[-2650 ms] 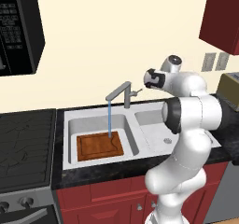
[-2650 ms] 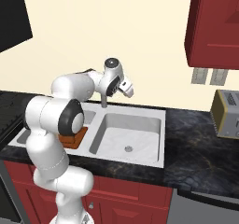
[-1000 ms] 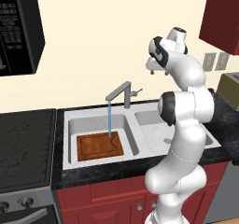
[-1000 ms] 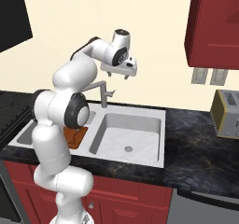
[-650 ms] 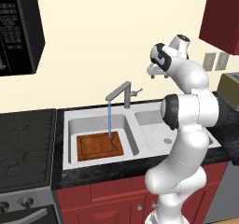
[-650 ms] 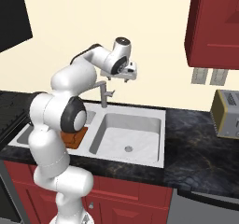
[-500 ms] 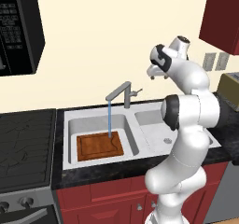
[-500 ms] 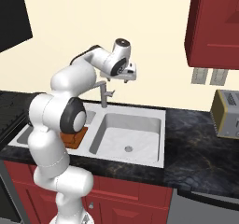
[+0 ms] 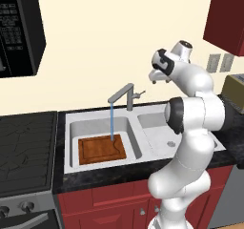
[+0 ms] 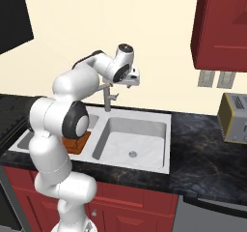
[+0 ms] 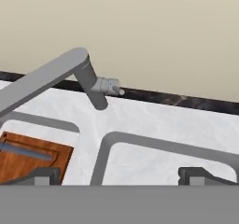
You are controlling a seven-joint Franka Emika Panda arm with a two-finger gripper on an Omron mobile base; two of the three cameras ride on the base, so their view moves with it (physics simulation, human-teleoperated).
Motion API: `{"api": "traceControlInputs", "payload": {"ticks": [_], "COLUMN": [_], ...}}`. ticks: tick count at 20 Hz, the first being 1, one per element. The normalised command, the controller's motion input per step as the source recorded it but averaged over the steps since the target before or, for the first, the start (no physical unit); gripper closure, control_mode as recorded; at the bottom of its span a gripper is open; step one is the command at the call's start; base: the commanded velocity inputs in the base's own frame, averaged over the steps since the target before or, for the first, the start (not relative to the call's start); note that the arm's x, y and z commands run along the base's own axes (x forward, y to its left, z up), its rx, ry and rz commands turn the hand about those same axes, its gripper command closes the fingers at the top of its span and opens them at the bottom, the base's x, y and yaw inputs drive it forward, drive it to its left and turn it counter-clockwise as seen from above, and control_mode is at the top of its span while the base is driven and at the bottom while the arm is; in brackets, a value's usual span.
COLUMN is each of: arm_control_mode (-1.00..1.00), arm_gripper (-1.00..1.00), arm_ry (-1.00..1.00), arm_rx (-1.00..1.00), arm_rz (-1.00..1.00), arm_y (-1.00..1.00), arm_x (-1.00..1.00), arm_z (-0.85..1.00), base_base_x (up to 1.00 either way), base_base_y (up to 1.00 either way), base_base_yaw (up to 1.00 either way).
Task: Turn on the sink faucet with hot water and rinse the cutting board for ten seconds, then turn off the faucet. Push the cutting board to reach the water if necessary.
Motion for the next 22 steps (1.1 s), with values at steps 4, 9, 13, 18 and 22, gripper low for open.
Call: {"api": "traceControlInputs", "payload": {"ticks": [4, 9, 13, 18, 22], "arm_control_mode": [-1.0, -1.0, -1.0, -1.0, -1.0], "arm_gripper": [-1.0, -1.0, -1.0, -1.0, -1.0], "arm_ry": [-0.04, 0.0, 0.0, 0.0, 0.0], "arm_rx": [0.0, 0.0, 0.0, 0.0, 0.0], "arm_rz": [0.0, 0.0, 0.0, 0.0, 0.0], "arm_y": [0.0, 0.05, 0.03, 0.0, 0.0], "arm_x": [0.19, 0.23, 0.25, 0.1, 0.0], "arm_z": [-0.13, -0.07, -0.06, -0.06, 0.0], "base_base_x": [0.0, 0.0, 0.0, 0.0, 0.0], "base_base_y": [0.0, 0.0, 0.0, 0.0, 0.0], "base_base_yaw": [0.0, 0.0, 0.0, 0.0, 0.0]}}
